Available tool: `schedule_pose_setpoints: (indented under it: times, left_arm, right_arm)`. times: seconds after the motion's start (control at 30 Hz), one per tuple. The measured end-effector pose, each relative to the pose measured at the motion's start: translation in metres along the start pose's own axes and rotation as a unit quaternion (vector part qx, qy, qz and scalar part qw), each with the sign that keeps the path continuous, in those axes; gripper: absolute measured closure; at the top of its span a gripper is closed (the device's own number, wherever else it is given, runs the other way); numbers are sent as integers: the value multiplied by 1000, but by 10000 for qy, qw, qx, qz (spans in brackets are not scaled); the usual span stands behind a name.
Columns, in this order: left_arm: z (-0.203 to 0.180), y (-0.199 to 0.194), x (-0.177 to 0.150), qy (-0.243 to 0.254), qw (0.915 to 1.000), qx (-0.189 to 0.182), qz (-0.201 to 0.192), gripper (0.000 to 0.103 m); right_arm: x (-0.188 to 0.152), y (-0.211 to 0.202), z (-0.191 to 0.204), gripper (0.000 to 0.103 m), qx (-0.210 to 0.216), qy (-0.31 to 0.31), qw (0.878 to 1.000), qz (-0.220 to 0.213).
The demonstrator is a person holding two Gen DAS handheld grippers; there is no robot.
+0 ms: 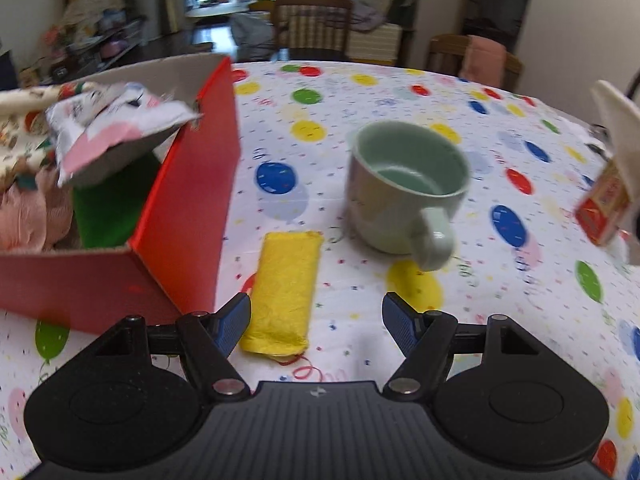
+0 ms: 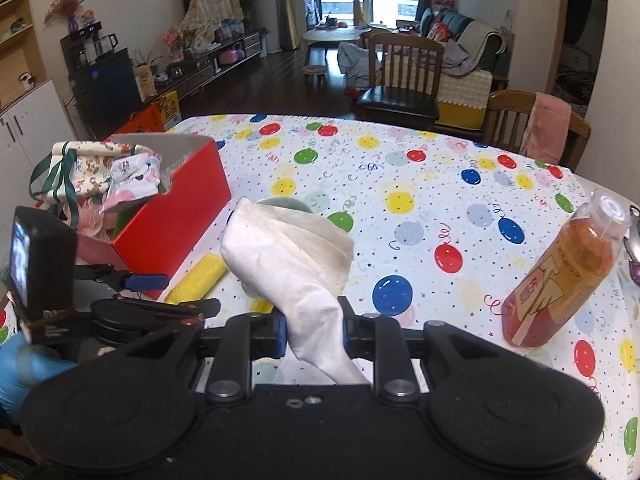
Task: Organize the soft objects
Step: 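Lift and carry the yellow sponge and white tissue over the red box with both grippers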
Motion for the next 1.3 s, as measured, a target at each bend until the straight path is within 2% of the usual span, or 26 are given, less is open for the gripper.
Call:
schedule_pose_setpoints:
  times: [0.27, 0.4, 0.53, 0.6, 0.67, 0.77, 0.93, 1.3]
  left_arm:
    - [8, 24, -10, -138, 9992, 383, -21, 31]
    - [14, 30, -14, -408, 9984, 385, 69, 31]
    - [12, 31, -13, -429, 9981, 436, 41, 31]
    - [13, 31, -12, -517, 9978, 414, 41, 45]
    - [15, 30, -11, -639, 9972, 397, 32, 63]
    - [19, 29, -9, -632, 9966, 518, 55, 65]
    - [19, 26, -9, -599, 9969, 508, 57, 66]
    - [21, -7, 4, -635, 9980, 14, -75, 67]
  right_arm:
    - [-6, 7, -7, 81, 152, -77, 9997, 151]
    - [-7, 11, -9, 81, 207, -89, 9996, 196]
    - [-10, 12, -11, 81, 234, -94, 9994, 231]
    - [-11, 12, -12, 81, 248, -96, 9994, 236]
    - [-12, 11, -12, 81, 256, -102, 9993, 241]
    - [-12, 11, -11, 81, 270, -99, 9993, 251]
    - [-13, 10, -8, 81, 277, -148, 9992, 239]
    - [-7, 3, 8, 82, 270, -203, 9993, 128]
Point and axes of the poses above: each gripper's, at about its wrist camera, not at the fingertips, and y roughly the way its jaws point, z to its left, x to its top, the point moved 5 cm from there along y, roughly the way its jaws point, and after that the axes turned 15 degrees about -z, right-handed, at the moved point
